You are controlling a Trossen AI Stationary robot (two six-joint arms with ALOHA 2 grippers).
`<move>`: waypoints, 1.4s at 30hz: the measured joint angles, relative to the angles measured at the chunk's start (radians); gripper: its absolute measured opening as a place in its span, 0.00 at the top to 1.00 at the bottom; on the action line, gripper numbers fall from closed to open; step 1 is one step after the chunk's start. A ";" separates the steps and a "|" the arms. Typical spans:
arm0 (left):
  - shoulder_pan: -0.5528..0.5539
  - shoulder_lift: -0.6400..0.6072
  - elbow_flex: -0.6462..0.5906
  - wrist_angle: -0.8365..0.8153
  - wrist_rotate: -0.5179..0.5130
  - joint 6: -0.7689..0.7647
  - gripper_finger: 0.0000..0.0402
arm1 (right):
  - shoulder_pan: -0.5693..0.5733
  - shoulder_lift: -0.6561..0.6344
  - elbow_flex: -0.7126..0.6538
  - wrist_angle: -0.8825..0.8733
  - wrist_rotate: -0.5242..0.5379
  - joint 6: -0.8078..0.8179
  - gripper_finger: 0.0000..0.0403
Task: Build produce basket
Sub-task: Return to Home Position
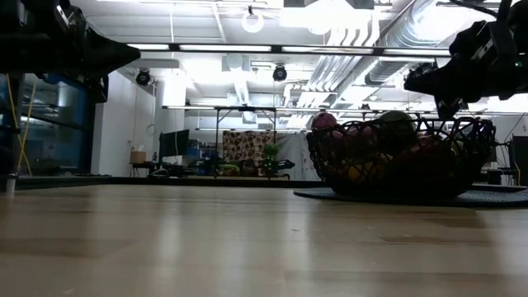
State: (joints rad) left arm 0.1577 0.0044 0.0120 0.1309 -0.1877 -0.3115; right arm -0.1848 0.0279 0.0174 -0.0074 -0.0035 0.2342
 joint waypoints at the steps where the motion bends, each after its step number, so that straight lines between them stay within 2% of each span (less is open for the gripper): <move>1: 0.000 0.000 0.000 -0.001 0.000 0.000 0.99 | 0.001 -0.007 0.000 0.000 0.000 0.015 1.00; 24: -0.004 0.000 0.000 -0.003 -0.003 0.000 0.99 | 0.016 -0.022 0.000 0.001 0.000 0.028 1.00; 34: -0.116 -0.001 0.000 -0.008 -0.023 0.002 0.99 | 0.016 -0.022 0.000 0.000 0.000 0.028 1.00; 38: -0.124 -0.001 0.001 -0.098 -0.016 0.140 0.99 | 0.016 -0.022 0.000 0.000 0.000 0.028 1.00; 42: -0.127 -0.001 0.001 -0.112 0.119 0.294 0.99 | 0.016 -0.022 0.000 0.000 0.000 0.028 1.00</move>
State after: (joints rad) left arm 0.0305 0.0032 0.0128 0.0188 -0.0683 -0.0179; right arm -0.1692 0.0059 0.0177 -0.0078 -0.0036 0.2619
